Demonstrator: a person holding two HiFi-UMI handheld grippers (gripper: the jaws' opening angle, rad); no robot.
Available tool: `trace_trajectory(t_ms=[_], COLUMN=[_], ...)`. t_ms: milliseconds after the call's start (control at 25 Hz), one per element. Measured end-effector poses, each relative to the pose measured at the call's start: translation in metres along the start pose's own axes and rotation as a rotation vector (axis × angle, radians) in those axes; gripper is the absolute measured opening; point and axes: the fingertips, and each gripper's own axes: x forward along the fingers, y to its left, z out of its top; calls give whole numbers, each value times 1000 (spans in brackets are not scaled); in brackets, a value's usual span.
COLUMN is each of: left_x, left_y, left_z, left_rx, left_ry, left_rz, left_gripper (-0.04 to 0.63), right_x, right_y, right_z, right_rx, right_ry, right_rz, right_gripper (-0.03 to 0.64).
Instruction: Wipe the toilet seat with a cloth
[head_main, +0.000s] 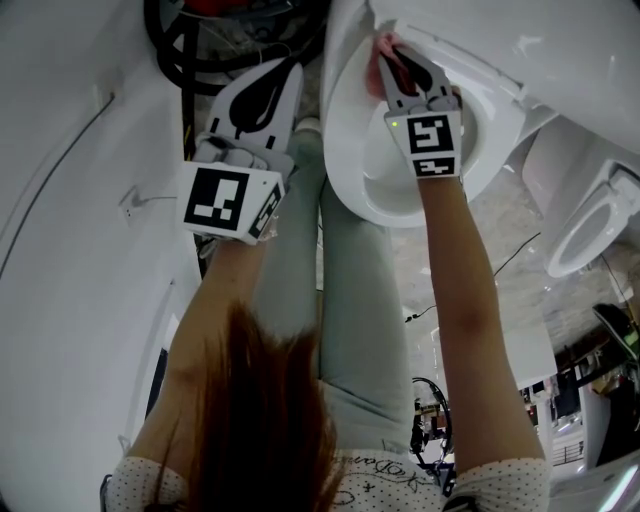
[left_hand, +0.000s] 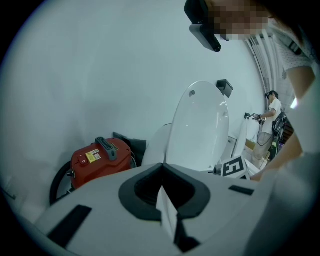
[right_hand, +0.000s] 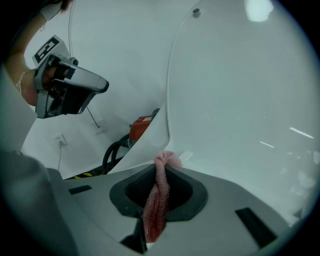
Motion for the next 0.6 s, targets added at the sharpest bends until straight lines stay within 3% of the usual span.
trace_trajectory(t_ms=[600], left_x=[1], left_y=[-7], left_z=[-1], left_rx=[11], left_ry=[6], left_rz=[-12], left_gripper=[0], right_x=[-6], right_y=[-21], right_z=[-3], right_rx=[70], right_ry=[-15], right_rz=[-68], right_gripper=[55])
